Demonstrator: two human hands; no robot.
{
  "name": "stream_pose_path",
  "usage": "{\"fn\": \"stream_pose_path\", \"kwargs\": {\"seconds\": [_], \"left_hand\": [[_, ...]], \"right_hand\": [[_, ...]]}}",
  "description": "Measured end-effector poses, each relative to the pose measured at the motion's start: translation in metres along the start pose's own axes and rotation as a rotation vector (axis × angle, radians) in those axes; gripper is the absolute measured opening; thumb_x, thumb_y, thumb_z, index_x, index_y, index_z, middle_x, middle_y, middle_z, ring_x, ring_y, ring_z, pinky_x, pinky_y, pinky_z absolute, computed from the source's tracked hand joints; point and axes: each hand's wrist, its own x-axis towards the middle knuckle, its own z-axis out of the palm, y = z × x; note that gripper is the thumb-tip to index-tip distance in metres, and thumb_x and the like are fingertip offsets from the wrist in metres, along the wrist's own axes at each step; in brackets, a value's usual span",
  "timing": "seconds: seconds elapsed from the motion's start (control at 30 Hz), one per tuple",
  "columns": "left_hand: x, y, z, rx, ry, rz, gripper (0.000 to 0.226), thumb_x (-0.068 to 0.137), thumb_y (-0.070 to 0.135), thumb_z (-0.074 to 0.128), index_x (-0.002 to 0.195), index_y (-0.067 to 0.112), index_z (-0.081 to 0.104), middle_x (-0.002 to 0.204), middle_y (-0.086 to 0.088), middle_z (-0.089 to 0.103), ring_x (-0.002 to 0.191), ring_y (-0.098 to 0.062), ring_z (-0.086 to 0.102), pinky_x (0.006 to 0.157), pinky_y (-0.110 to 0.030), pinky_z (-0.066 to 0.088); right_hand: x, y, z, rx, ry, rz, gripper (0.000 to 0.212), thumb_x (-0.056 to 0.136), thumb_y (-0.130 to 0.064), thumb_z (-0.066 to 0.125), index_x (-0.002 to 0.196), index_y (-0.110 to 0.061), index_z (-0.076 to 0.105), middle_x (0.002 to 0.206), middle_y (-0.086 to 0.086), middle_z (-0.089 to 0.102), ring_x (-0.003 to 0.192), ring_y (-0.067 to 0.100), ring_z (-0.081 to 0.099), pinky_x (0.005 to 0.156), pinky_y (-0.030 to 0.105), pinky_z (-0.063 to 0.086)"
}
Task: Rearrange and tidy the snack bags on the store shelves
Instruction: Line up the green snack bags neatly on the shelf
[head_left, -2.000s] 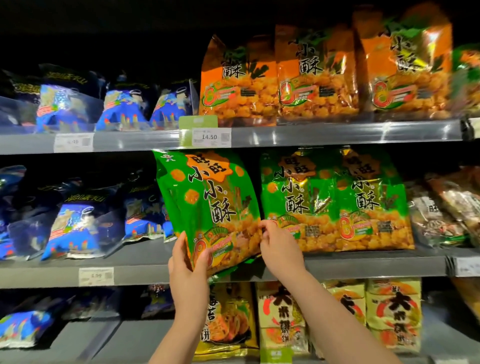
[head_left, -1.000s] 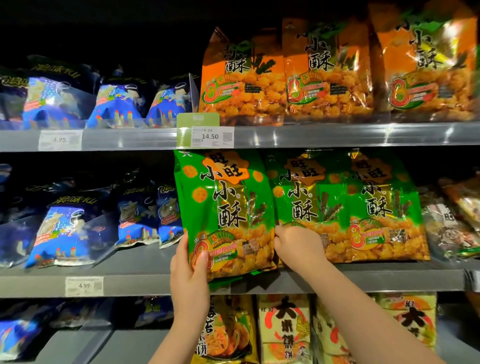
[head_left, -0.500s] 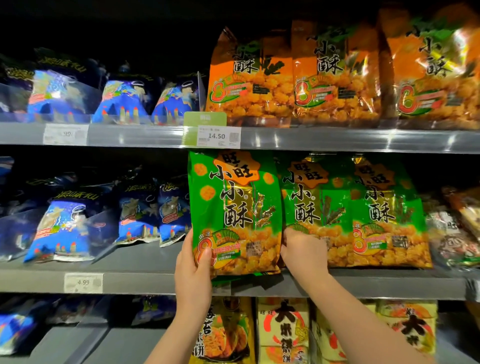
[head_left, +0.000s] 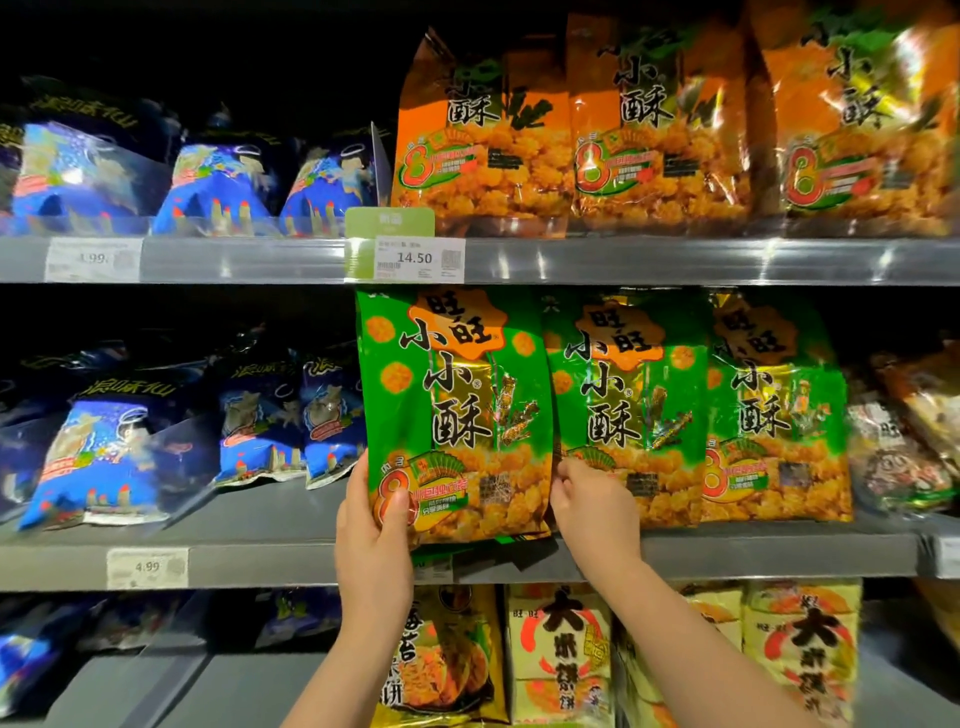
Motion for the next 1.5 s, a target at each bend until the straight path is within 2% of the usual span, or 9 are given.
{"fn": "stream_pose_path", "kwargs": {"seconds": [0.23, 0.43, 0.67, 0.93, 1.03, 1.13, 1.33, 1.43, 1.5], "left_hand": [[-0.001, 0.0, 0.004, -0.006, 0.001, 0.006, 0.044, 0.094, 0.03, 0.042, 0.136, 0.036, 0.034, 0.125, 0.001, 0.054, 0.115, -0.018, 0.05, 0.097, -0.05, 0.043], [0.002, 0.004, 0.008, 0.057, -0.036, 0.02, 0.04, 0.094, 0.029, 0.042, 0.133, 0.037, 0.036, 0.121, 0.003, 0.057, 0.107, -0.016, 0.054, 0.09, -0.041, 0.045], [0.013, 0.01, 0.005, 0.008, -0.187, -0.06, 0.037, 0.094, 0.033, 0.044, 0.126, 0.05, 0.036, 0.118, 0.004, 0.061, 0.106, -0.019, 0.059, 0.09, -0.049, 0.05], [0.014, 0.012, -0.003, -0.211, -0.355, -0.187, 0.042, 0.091, 0.038, 0.05, 0.128, 0.05, 0.036, 0.111, 0.016, 0.064, 0.093, -0.001, 0.065, 0.068, -0.019, 0.055], [0.016, 0.012, -0.001, -0.187, -0.348, -0.187, 0.041, 0.091, 0.039, 0.048, 0.129, 0.048, 0.037, 0.122, 0.007, 0.059, 0.107, -0.011, 0.06, 0.091, -0.04, 0.051], [0.018, 0.009, -0.002, -0.154, -0.346, -0.194, 0.033, 0.089, 0.039, 0.053, 0.119, 0.051, 0.044, 0.126, 0.002, 0.056, 0.113, -0.017, 0.056, 0.099, -0.047, 0.045], [0.026, 0.0, -0.007, -0.243, -0.462, -0.197, 0.062, 0.079, 0.041, 0.064, 0.132, 0.05, 0.032, 0.117, 0.011, 0.064, 0.107, -0.013, 0.062, 0.094, -0.039, 0.05], [0.031, 0.001, -0.004, -0.3, -0.47, -0.173, 0.06, 0.079, 0.038, 0.063, 0.133, 0.044, 0.038, 0.108, 0.018, 0.068, 0.099, -0.006, 0.066, 0.076, -0.021, 0.055], [0.036, 0.002, -0.003, -0.296, -0.47, -0.159, 0.058, 0.078, 0.037, 0.063, 0.131, 0.043, 0.04, 0.106, 0.021, 0.067, 0.098, -0.004, 0.066, 0.074, -0.02, 0.054]], "right_hand": [[-0.005, 0.002, 0.002, 0.058, 0.025, 0.06, 0.014, 0.09, -0.023, 0.055, 0.094, -0.015, 0.066, 0.073, -0.002, 0.067, 0.058, 0.013, 0.046, 0.047, 0.025, 0.027], [-0.003, 0.01, -0.003, 0.169, -0.029, 0.108, 0.01, 0.088, -0.021, 0.055, 0.079, -0.02, 0.06, 0.055, -0.014, 0.048, 0.054, 0.004, 0.045, 0.047, 0.018, 0.032], [0.002, 0.019, -0.01, 0.221, -0.089, 0.078, 0.012, 0.089, -0.015, 0.054, 0.091, -0.009, 0.064, 0.06, -0.019, 0.043, 0.057, 0.0, 0.041, 0.053, 0.013, 0.032], [0.001, 0.019, -0.011, 0.313, -0.057, 0.091, 0.015, 0.088, -0.007, 0.053, 0.076, -0.016, 0.051, 0.057, -0.01, 0.045, 0.056, 0.01, 0.043, 0.052, 0.024, 0.033], [0.0, 0.018, -0.01, 0.312, -0.051, 0.091, 0.018, 0.087, -0.005, 0.053, 0.073, -0.016, 0.051, 0.055, -0.008, 0.047, 0.053, 0.008, 0.043, 0.05, 0.026, 0.034], [-0.001, 0.018, -0.008, 0.314, -0.054, 0.098, 0.026, 0.087, -0.005, 0.053, 0.066, -0.02, 0.048, 0.053, -0.004, 0.047, 0.051, 0.011, 0.042, 0.048, 0.03, 0.032], [0.0, 0.014, -0.006, 0.287, -0.037, 0.108, 0.022, 0.088, -0.006, 0.052, 0.069, -0.017, 0.051, 0.053, -0.002, 0.048, 0.05, 0.012, 0.041, 0.047, 0.029, 0.028], [0.0, 0.016, -0.005, 0.29, -0.027, 0.121, 0.022, 0.088, -0.007, 0.051, 0.068, -0.014, 0.051, 0.054, 0.001, 0.047, 0.049, 0.014, 0.039, 0.047, 0.03, 0.026], [0.001, 0.016, -0.005, 0.299, -0.012, 0.131, 0.022, 0.088, -0.006, 0.05, 0.066, -0.012, 0.05, 0.054, 0.003, 0.047, 0.049, 0.014, 0.038, 0.048, 0.031, 0.025]]}}
